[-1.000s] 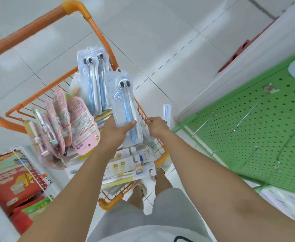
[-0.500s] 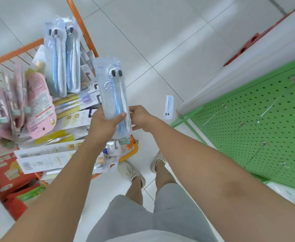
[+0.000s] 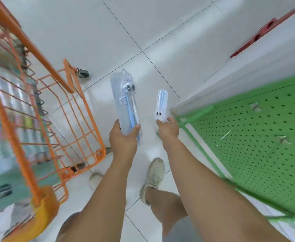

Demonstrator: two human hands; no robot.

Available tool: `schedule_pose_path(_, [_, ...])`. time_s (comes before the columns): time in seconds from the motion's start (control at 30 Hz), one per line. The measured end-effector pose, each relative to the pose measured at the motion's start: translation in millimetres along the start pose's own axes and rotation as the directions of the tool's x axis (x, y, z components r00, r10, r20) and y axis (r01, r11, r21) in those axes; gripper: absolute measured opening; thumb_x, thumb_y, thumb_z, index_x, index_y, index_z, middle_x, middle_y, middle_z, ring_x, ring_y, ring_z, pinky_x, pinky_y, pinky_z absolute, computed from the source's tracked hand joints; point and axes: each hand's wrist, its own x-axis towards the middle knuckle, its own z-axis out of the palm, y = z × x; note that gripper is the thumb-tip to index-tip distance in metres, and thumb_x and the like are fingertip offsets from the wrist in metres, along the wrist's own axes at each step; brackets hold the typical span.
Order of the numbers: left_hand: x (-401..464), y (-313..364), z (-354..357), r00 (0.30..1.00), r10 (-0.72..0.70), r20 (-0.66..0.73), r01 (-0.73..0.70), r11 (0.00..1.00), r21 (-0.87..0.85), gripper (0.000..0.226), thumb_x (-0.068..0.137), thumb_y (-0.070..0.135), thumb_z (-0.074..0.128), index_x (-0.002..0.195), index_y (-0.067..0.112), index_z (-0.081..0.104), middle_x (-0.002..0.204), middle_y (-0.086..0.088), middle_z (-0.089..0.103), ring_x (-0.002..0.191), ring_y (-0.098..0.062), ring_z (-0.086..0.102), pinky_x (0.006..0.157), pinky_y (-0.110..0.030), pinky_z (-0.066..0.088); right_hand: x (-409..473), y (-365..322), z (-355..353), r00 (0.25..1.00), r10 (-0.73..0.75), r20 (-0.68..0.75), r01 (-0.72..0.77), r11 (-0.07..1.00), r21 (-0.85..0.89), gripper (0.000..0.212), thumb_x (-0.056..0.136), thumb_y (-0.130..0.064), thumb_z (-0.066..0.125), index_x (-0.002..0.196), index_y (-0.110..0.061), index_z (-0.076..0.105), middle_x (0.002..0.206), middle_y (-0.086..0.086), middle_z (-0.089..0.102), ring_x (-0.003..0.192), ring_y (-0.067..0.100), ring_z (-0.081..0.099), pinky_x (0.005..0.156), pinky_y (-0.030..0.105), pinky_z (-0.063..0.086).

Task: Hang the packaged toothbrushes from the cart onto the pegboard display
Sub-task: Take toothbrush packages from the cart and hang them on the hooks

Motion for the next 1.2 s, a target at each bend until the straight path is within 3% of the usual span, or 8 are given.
schedule_pose_path(0.33, [120,-152,-3,0.999,0.018,0.03,-0.02,0.998,0.056,0.019,0.081,0.02,0.081,0.089,0.03,0.068,0.085,0.013,0.072,0.078,-0.013,0.068,0.07,-0.032,0.056,219,111,139,0.996,-0.041,-0.085,0.032,0.993,-0.111,0.087,0.078,-0.025,0.082,0.151,-0.016,0.034,0.147,0.003,0.048,0.127,0.03,0.056,0.103,0.043,0.048])
schedule_pose_path(0.43, [147,-166,-9,0.993,0.054,0.103,-0.064,0.994,0.089,0.02,0.082,0.026,0.08,0.097,0.033,0.069,0.084,0.014,0.074,0.075,-0.008,0.07,0.051,-0.024,0.054,278,130,162,0.985,-0.096,-0.144,0.051,0.956,-0.289,0.086,0.078,-0.029,0.082,0.147,-0.011,0.033,0.148,0.005,0.041,0.137,0.03,0.043,0.101,0.044,0.049])
schedule_pose_path(0.57, [185,-193,-25,0.985,0.095,0.147,-0.122,0.975,0.183,0.042,0.067,0.049,0.084,0.106,0.04,0.071,0.092,0.017,0.076,0.085,-0.014,0.073,0.074,-0.039,0.059,338,142,169,0.966,-0.086,-0.243,-0.046,0.87,-0.49,0.1,0.08,-0.047,0.075,0.154,-0.018,0.014,0.159,0.008,0.015,0.146,0.03,0.018,0.108,0.046,0.038])
schedule_pose_path(0.67, [199,-205,-34,0.988,0.12,0.099,-0.141,0.96,0.242,0.072,0.035,0.084,0.079,0.1,0.054,0.069,0.089,0.021,0.075,0.086,-0.022,0.074,0.079,-0.053,0.059,362,148,171,0.936,-0.148,-0.32,-0.03,0.871,-0.49,0.088,0.078,-0.054,0.075,0.143,-0.013,0.03,0.154,0.013,0.024,0.143,0.03,0.025,0.112,0.045,0.034])
schedule_pose_path(0.77, [194,-211,-38,0.99,0.127,0.065,-0.138,0.968,0.209,0.065,0.036,0.081,0.081,0.096,0.057,0.069,0.09,0.024,0.074,0.086,-0.02,0.073,0.08,-0.051,0.058,362,154,167,0.906,-0.232,-0.353,0.058,0.896,-0.44,0.056,0.088,-0.034,0.071,0.13,-0.009,0.044,0.142,0.011,0.047,0.137,0.029,0.04,0.108,0.043,0.04])
schedule_pose_path(0.93, [147,-210,-36,0.996,0.008,0.087,-0.021,0.988,0.154,0.035,0.062,0.046,0.084,0.093,0.039,0.072,0.08,0.021,0.075,0.067,-0.007,0.071,0.057,-0.031,0.054,317,160,158,0.965,-0.212,-0.155,0.095,0.832,-0.546,0.052,0.083,-0.017,0.077,0.122,-0.011,0.043,0.124,0.008,0.056,0.118,0.031,0.055,0.092,0.048,0.052])
schedule_pose_path(1.07, [122,-207,-42,0.993,-0.052,0.109,0.035,0.988,0.15,0.046,0.059,0.042,0.079,0.104,0.033,0.073,0.093,0.016,0.077,0.085,-0.01,0.073,0.075,-0.033,0.053,280,189,162,0.989,-0.138,0.042,0.117,0.594,-0.796,0.064,0.077,-0.023,0.081,0.122,-0.013,0.038,0.126,0.008,0.05,0.12,0.026,0.051,0.091,0.043,0.05])
schedule_pose_path(1.2, [115,-220,-55,0.993,-0.079,0.087,0.062,0.98,0.187,0.032,0.073,0.03,0.081,0.103,0.035,0.071,0.089,0.024,0.075,0.08,0.001,0.071,0.068,-0.023,0.051,265,213,172,0.969,-0.198,0.146,0.222,0.444,-0.868,0.075,0.07,-0.034,0.087,0.123,-0.012,0.038,0.125,0.007,0.049,0.12,0.026,0.048,0.088,0.039,0.047])
